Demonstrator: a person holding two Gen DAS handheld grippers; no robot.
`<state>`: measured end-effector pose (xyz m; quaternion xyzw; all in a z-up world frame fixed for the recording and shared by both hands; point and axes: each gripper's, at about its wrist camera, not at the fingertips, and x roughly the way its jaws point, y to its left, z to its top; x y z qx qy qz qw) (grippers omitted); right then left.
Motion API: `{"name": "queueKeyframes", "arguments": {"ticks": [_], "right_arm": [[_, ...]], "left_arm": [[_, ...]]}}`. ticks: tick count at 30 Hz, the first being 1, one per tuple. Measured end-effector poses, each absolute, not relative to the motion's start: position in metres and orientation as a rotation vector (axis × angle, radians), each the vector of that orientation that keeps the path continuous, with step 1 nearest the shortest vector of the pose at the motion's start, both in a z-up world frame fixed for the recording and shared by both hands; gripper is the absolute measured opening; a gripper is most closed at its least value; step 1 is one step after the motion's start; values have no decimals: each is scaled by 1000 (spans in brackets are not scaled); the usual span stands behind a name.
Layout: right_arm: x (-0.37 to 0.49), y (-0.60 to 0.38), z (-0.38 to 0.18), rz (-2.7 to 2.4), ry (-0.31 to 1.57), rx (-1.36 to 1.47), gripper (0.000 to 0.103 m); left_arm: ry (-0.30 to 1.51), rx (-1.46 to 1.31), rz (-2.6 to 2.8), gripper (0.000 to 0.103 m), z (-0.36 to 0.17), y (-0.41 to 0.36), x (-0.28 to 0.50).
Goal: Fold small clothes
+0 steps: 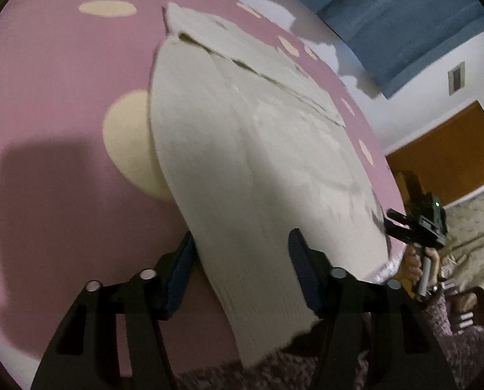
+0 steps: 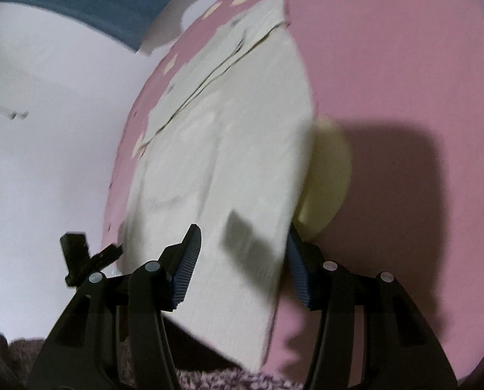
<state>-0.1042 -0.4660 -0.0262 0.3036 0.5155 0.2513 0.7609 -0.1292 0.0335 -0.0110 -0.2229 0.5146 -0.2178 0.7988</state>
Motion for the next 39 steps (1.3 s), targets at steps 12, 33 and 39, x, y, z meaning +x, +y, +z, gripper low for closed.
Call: {"name": "queueKeyframes", "arguments": {"ticks": [12,33,39], "right_arm": [[-138,-437,-26,680,1194,594,44],[-18,-430,22,716,985,710,5],[63,-433,-21,639,1043,870,5]], "left_arm": [[1153,-524,-517,29,-21,22,-147],[921,-607,-459,5,23,44,-53],[953,-613,-385,5,-11,50,13]]}}
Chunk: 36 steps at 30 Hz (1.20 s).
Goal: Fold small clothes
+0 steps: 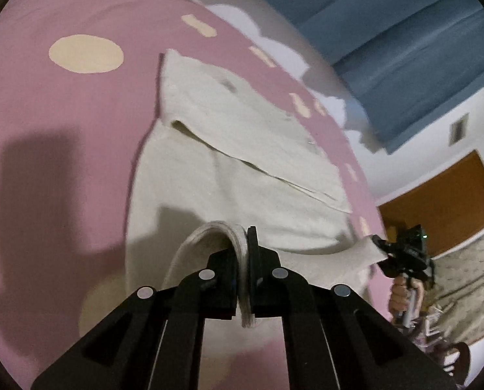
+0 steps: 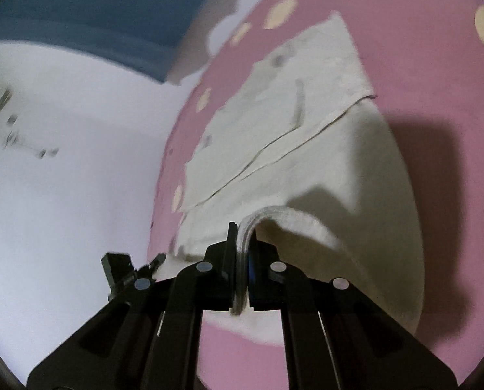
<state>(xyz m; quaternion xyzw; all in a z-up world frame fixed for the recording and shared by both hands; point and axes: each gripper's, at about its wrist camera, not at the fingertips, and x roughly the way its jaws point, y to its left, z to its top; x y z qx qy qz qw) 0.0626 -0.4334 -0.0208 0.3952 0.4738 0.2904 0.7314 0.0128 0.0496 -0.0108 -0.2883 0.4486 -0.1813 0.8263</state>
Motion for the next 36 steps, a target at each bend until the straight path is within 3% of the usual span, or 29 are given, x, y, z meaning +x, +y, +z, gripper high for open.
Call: {"name": "queueKeyframes", "arguments": {"ticks": [5,6,8,10,20,22,36], "right_arm": [[90,-429,-44,574,1091,862,10],[92,-428,-44,582,1095,860,16],[91,-429,-41,604,1085,852,25],[91,-433,-32,614,1062,804,32],[112,-431,-20,584,1070,611,36],[116,-427,-21,602,1089,586,42],[120,-413,-26,654,1138,508,42]], "left_arm": [[946,-530,-379,9,-21,47,28],[939,-517,-393,14,-18,47,26],[919,-498,-417,31,-11,48,20],[854,-458,-408,60,1,54,9],[896,-400,-446,61,3,64,30],[906,-409,-454,61,1,64,35],[998,-318,-495,61,-12,49,57]]}}
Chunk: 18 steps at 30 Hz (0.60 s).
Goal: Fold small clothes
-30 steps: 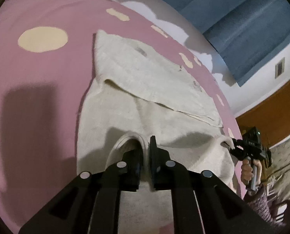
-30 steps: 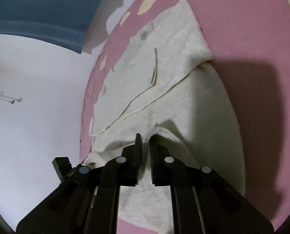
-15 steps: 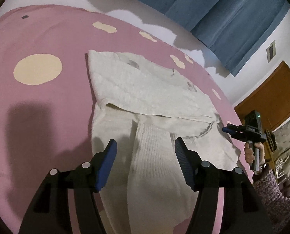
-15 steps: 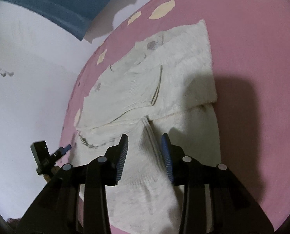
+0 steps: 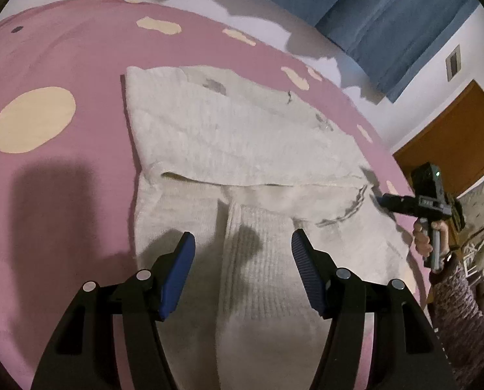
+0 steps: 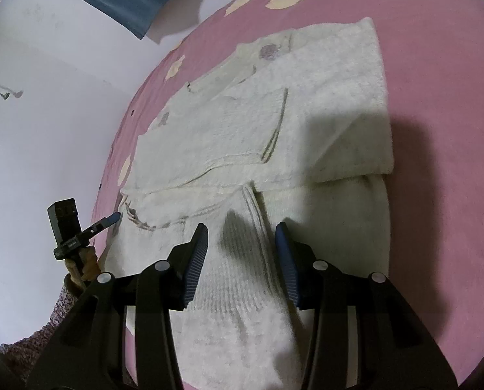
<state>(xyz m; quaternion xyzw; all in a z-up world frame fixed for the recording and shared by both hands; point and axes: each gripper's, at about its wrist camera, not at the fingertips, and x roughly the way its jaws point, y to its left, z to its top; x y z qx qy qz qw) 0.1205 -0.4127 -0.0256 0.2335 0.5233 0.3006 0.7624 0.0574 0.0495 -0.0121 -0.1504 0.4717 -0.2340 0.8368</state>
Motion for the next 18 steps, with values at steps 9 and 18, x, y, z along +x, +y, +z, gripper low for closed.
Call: {"name": "queueKeyframes", "arguments": {"ticks": [9,18], "right_arm": [[124,-404,-27,676,1142,474,43],[119,-385,-21,647,1125,314,23]], "left_arm": [[1052,-213,-538,42,-15,34,65],[1057,-96,-502,26,-16,21,69]]}}
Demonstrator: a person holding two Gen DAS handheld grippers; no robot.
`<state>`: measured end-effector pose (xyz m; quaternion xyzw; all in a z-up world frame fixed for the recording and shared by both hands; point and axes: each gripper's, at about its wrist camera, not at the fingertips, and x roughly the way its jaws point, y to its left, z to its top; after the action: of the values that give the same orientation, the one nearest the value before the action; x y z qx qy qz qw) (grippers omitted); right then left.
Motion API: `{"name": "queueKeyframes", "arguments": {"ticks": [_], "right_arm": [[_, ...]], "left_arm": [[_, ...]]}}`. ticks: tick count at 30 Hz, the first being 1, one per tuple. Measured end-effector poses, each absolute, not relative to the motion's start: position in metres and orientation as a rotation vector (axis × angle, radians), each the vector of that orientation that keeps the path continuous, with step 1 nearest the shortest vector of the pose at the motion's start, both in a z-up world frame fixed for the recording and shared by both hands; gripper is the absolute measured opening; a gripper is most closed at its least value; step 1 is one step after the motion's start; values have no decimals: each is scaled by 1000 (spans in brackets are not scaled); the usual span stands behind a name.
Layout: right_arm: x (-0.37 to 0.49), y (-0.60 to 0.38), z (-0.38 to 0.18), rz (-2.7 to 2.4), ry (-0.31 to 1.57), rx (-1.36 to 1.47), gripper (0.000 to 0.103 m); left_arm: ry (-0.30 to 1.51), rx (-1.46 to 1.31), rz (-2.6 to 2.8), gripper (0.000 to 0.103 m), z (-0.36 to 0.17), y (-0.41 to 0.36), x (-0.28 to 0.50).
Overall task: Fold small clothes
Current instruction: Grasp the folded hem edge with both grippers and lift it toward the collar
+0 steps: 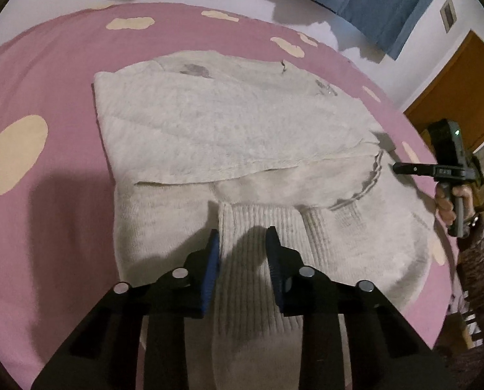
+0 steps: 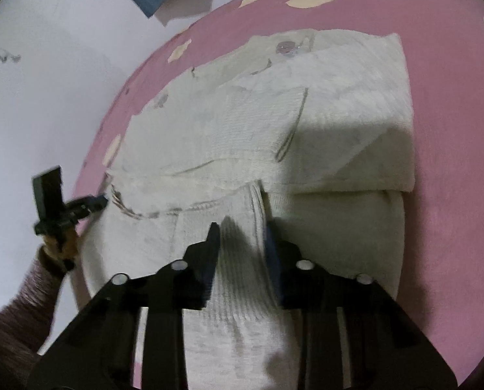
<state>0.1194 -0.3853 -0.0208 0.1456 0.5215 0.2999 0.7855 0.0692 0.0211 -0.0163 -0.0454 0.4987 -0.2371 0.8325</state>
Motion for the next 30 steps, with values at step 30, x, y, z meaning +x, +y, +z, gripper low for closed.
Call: {"name": "queueKeyframes", "arguments": {"ticks": [30], "right_arm": [[139,-411,67,494,804,365,6]], "left_arm": [[779,-105,-250,5,68,32,103]]}}
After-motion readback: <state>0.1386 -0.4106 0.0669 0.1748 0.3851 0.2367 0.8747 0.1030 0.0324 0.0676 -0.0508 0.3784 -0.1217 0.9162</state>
